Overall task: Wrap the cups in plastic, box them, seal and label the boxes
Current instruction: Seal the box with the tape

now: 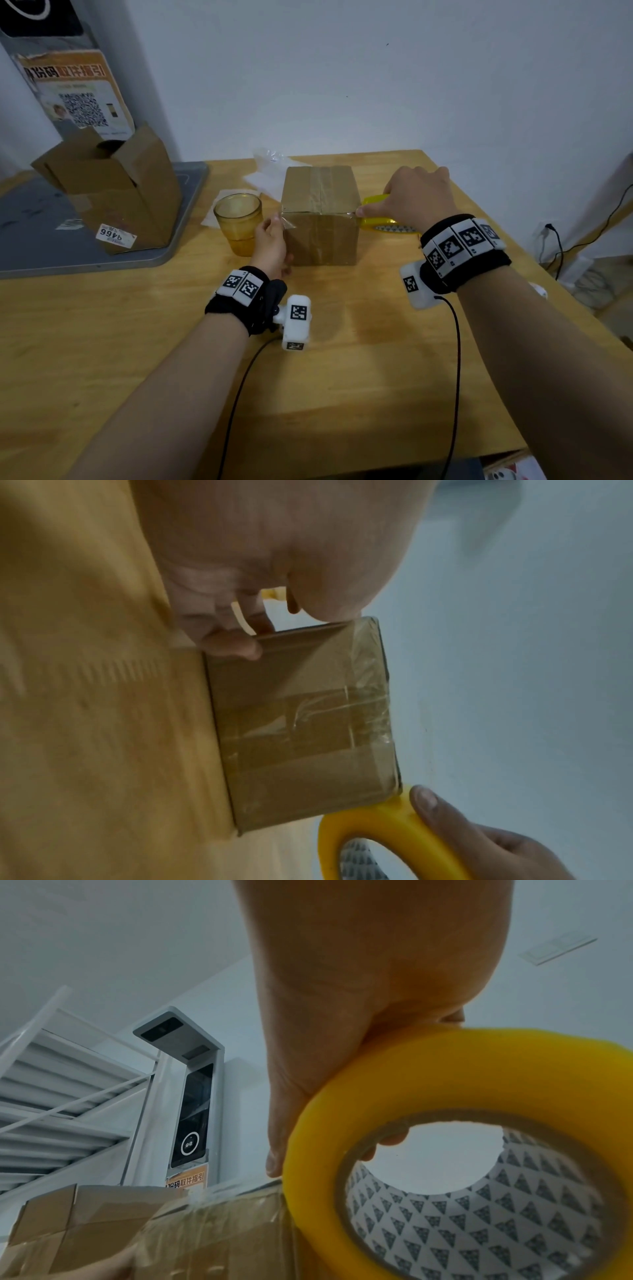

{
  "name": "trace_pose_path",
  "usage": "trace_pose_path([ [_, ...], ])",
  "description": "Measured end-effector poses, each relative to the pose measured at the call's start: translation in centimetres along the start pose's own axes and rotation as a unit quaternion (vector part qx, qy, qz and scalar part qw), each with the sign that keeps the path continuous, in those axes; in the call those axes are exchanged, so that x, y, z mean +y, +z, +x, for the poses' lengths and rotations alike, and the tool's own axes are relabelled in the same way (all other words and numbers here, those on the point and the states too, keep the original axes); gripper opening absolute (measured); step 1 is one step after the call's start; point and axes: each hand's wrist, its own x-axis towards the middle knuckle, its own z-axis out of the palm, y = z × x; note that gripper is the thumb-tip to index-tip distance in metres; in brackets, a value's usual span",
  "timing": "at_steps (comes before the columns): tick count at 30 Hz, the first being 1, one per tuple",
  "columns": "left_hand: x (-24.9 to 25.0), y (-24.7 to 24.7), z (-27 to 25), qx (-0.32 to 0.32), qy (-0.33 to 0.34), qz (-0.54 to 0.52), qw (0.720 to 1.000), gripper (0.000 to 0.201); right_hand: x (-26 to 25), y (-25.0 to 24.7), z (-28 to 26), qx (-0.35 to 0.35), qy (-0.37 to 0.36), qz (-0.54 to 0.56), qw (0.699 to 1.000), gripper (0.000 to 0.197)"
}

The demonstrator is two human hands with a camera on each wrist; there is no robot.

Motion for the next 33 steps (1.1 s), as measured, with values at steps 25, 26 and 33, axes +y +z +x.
trace_pose_path([
  [25,1.5,1.1,-4.8,-0.028,0.29,0.144,0.946,0.028,-2.0,-1.8,-4.0,-0.175,0.017,0.296,0.939,0.045],
  [26,1.6,1.1,-4.6,-0.025,0.284,0.154,0.946,0.033,-2.1,-1.9,-4.2,-0.182,0.012,0.309,0.933,0.039],
  [33,1.0,0.9,-2.9,0.021,0.293,0.225,0.929,0.025,-3.4,-1.9,-4.6,-0.2,0.028,0.34,0.918,0.051],
])
